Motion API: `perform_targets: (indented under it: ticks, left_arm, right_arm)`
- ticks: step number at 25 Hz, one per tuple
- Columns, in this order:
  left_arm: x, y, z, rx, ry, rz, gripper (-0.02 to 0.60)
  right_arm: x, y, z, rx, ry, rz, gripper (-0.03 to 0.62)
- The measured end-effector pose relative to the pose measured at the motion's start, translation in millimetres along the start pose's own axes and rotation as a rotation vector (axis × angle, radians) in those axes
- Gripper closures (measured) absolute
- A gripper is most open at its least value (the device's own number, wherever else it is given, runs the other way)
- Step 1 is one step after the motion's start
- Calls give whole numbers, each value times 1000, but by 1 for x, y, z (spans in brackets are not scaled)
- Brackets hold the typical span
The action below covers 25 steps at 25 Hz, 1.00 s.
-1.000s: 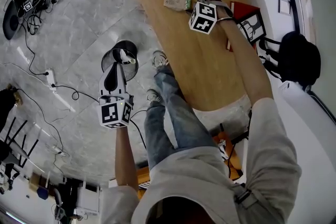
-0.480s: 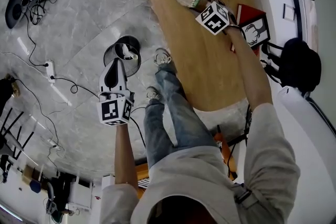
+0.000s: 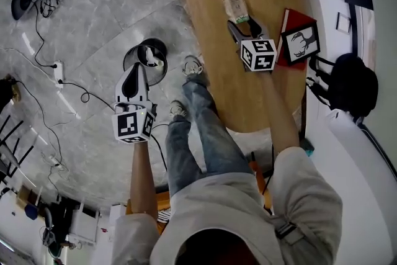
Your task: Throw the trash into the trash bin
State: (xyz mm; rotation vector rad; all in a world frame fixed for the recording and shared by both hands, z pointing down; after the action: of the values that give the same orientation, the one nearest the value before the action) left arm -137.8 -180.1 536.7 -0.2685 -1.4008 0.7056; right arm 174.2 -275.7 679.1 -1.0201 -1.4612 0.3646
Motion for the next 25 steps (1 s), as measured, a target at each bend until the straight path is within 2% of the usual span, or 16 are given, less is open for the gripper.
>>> perform_targets:
  ticks: [3,6,14,19,25]
  left_arm:
    - [3,7,4,-25,14,-9,563]
    - [6,18,7,-58,33,-27,563]
    - [33,75,39,-177,99,-72,563]
    - [67,123,61,-250,143,-76,563]
    - [103,178,79,-322,181,-77,563]
  right_arm:
    - [-4,17,15,-9,-20,-54,290]
    - [-12,29,38,-44,4,-94,289]
    - [-22,27,143,-221,124,-117,289]
    - [-4,20,219,-337,204,-90,289]
    - [35,21,295,-440,267,-42,289]
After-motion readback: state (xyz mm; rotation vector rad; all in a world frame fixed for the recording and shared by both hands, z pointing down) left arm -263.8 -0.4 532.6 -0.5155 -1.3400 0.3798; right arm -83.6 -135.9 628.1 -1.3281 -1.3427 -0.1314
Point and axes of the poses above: the fingertips, and each gripper's own axes: y backward along the fingers, z to its left, x out of its underside, the point moved 1 cm from there along y, backward along the fingers, and after that the axes turned 2 degrees about -y, right-handed, at the moved point
